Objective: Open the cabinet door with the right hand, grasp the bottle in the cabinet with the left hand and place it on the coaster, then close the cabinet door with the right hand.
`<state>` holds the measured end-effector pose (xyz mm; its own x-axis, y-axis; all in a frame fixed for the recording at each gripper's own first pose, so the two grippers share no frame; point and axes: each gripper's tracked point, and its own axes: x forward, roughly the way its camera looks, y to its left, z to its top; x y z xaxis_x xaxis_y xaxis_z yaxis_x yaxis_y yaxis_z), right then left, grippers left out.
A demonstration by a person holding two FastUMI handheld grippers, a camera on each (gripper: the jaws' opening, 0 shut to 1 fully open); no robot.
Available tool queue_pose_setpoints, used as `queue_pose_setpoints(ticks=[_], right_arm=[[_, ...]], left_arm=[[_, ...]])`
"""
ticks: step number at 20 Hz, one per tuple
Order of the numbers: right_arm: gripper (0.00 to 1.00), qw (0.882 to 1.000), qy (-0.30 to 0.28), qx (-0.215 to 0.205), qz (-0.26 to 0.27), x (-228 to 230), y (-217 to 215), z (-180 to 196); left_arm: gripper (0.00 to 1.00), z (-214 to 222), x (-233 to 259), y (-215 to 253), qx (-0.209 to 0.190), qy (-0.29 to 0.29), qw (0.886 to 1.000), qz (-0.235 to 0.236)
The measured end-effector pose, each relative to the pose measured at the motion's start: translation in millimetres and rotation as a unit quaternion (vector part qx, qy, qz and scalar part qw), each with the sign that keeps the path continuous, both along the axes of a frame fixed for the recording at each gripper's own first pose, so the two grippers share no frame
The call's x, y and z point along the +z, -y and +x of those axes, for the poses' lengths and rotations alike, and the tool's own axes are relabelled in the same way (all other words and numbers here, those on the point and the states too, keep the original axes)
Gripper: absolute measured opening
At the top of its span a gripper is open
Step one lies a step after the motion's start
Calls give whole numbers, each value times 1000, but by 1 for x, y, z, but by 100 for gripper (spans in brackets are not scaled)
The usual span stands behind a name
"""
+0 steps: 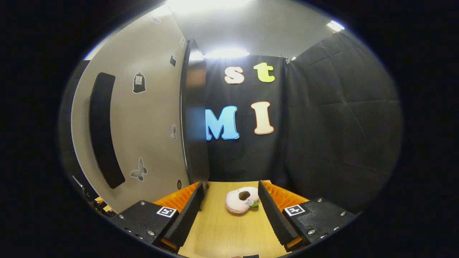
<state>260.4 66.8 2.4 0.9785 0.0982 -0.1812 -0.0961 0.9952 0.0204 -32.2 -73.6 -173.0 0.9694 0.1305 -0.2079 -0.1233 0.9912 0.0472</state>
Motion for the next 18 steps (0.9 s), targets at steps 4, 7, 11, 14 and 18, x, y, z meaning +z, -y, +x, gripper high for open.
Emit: queue_pose_setpoints(ticks=[4, 7, 11, 14, 18], right_arm=[[93, 1000, 20, -2, 2, 20, -6, -1], [93, 999, 31, -9, 9, 35, -14, -8], [93, 998, 47, -32, 12, 54, -23, -25], [93, 997, 60, -50, 10, 70, -33, -42], [93, 996, 67, -64, -5, 81, -49, -55]], left_arm=[[89, -6, 46, -7, -9, 21, 1000, 1], [89, -4, 79, -21, -17, 35, 999, -15], [89, 2, 120, -62, 0, 53, 998, -25], [89, 4, 142, -88, 3, 65, 998, -22], [89, 3, 165, -119, 3, 87, 996, -28]])
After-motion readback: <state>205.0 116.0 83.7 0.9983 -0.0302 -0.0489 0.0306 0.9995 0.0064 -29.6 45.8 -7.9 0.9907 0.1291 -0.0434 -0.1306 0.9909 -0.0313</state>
